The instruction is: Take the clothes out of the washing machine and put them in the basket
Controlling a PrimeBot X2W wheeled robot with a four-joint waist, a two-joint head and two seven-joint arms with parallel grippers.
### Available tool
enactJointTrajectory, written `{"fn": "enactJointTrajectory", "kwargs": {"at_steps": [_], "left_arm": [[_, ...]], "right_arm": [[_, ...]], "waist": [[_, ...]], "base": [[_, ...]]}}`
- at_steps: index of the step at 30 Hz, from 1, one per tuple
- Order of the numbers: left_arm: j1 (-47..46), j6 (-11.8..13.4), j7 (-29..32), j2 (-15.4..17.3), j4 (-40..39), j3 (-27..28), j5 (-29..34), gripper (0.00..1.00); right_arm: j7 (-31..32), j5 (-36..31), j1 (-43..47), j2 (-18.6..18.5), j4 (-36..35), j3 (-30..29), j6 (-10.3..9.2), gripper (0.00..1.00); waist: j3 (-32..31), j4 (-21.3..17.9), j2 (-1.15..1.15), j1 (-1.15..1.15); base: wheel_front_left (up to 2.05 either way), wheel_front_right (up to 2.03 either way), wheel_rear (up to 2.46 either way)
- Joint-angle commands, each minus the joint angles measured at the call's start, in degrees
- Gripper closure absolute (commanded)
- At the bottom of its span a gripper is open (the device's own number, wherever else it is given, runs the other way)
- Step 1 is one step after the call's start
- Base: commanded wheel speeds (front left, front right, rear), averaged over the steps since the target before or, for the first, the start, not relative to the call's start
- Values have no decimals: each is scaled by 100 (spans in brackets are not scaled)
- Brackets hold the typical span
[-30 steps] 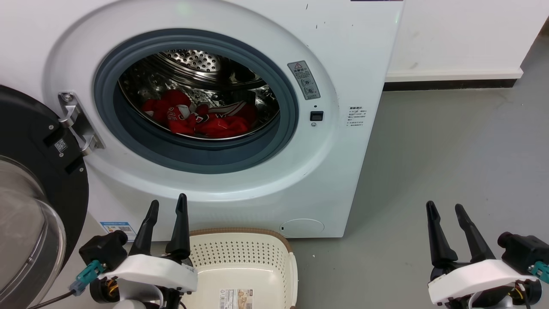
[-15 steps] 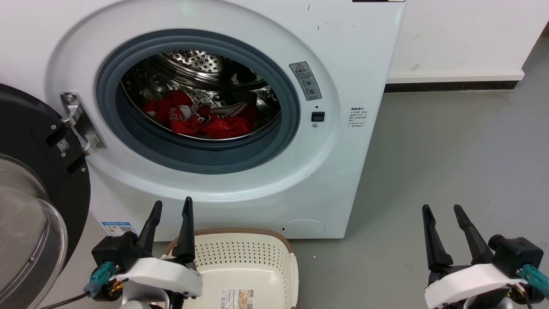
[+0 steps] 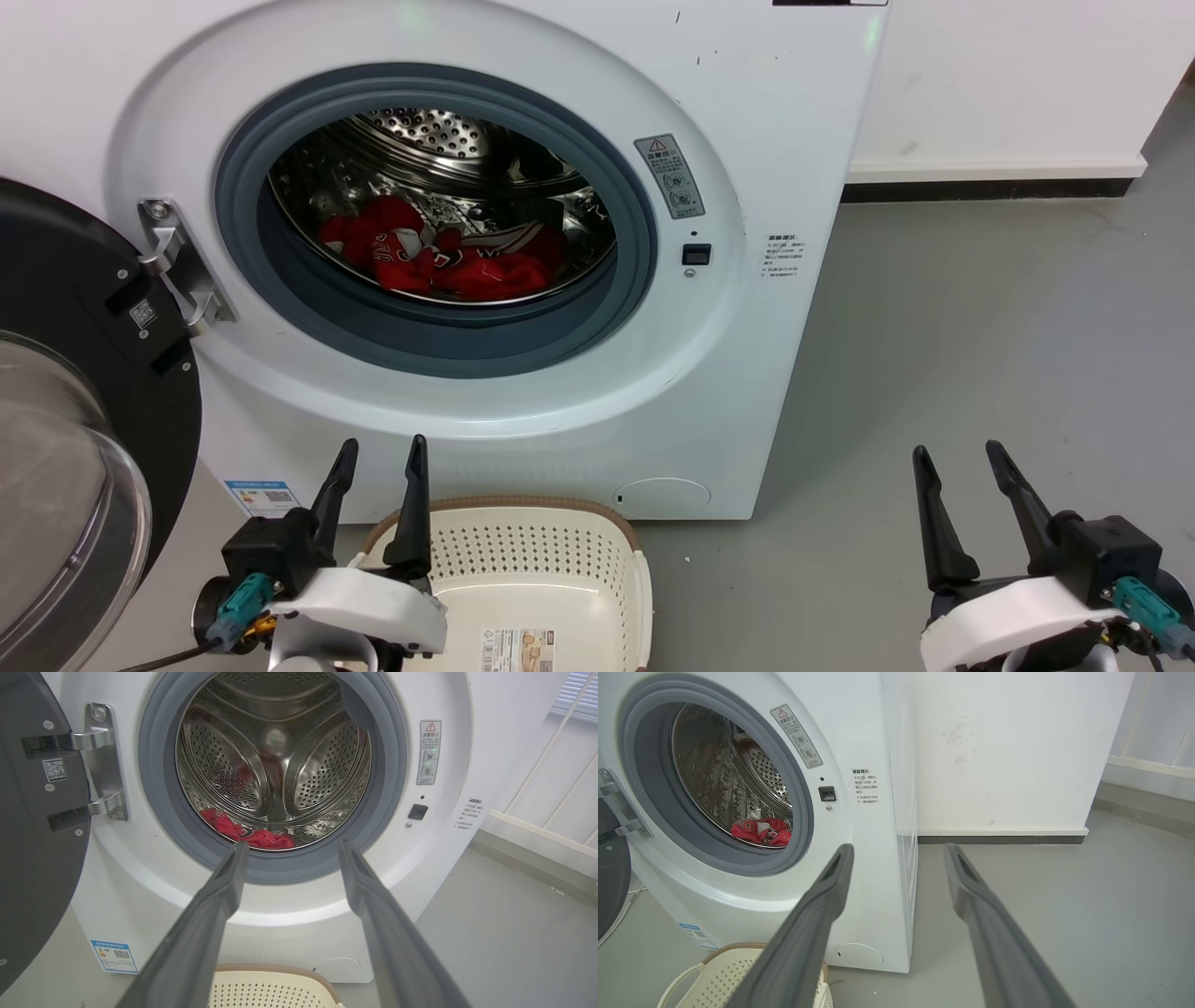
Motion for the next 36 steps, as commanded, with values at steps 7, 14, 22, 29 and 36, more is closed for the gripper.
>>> {"fn": "enactJointTrajectory", "kwargs": {"at_steps": [7,14,22,29,36], "left_arm": [[-10,33,-138,10,86,-34,341,0],[-23,46,-199,9,123,-27,484,0],[-20,92,-209,9,138,-16,466,0],[-43,115,-209,9,171,11,521,0],[-29,150,-209,9,163,34,564,0]], "right_arm": [[-63,-434,102,10,-63,28,-2,0],[-90,-590,100,11,-68,38,-2,0],[-101,-538,91,11,-19,26,-3,0],[-103,-552,84,11,3,18,-3,0],[-104,-525,82,11,14,24,-3,0]], "waist": [[7,18,0,0],[15,16,0,0],[24,13,0,0],[29,22,0,0],[38,21,0,0]], "base": [[0,0,0],[0,0,0],[0,0,0],[0,0,0],[0,0,0]]}}
